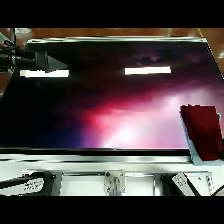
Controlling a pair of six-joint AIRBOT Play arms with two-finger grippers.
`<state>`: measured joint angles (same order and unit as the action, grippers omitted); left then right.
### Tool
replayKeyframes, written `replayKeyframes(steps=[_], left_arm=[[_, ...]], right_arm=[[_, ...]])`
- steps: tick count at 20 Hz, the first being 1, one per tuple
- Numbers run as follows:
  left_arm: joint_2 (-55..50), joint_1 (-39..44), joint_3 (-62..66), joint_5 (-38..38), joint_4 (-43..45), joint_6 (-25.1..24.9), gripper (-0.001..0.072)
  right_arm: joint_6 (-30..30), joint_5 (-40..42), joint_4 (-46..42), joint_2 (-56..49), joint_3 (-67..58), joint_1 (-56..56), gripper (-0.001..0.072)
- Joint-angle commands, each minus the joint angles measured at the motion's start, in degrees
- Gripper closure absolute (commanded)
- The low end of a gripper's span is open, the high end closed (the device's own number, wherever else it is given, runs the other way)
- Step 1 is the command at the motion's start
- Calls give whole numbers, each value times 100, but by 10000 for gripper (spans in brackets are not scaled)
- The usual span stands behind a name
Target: Fold the shirts.
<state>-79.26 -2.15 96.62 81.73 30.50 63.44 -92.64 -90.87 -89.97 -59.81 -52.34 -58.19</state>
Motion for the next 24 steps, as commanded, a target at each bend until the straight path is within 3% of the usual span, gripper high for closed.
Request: replayKeyframes(steps=[1, 2, 4, 6, 8, 10, 11, 12, 13, 14, 18, 24], left_arm=[[2, 2, -2, -2, 0, 33, 668], [4, 2, -2, -2, 0, 61, 668], [2, 2, -2, -59, 114, 70, 668], [2, 55, 0, -258, 831, 369, 670], [2, 369, 2, -267, 2844, 1414, 670], [-13, 992, 2, 24, 5230, 2575, 669], [-48, 1368, 0, 170, 6081, 2800, 660], [-111, 1685, 0, 192, 6376, 2712, 499], [-190, 1917, 0, 179, 6360, 2710, 179], [-321, 2140, -2, 175, 6336, 2730, -2], [-796, 2347, -52, 289, 6063, 2771, 4], [-756, 2319, -238, 188, 5840, 2771, 3]], right_arm=[[-179, 614, -671, 50, 439, -2, 63], [-153, 820, -922, 50, 321, -2, 13], [-105, 1047, -994, 50, -238, -2, 16], [522, 1445, -227, 55, -1106, 107, 18], [1137, 1932, 1088, 212, -1849, 632, 19], [1150, 2293, 2046, 466, -2033, 1604, 19], [1147, 2326, 2037, 511, -2033, 2236, 18], [1062, 2293, 1742, 468, -2026, 2938, 18], [866, 2227, 1416, 334, -2028, 3554, 18], [713, 2033, 1250, 149, -2028, 4059, 18], [710, 1537, 1281, -232, -2026, 4948, 17], [715, 1491, 1547, -234, -2028, 4979, 17]])
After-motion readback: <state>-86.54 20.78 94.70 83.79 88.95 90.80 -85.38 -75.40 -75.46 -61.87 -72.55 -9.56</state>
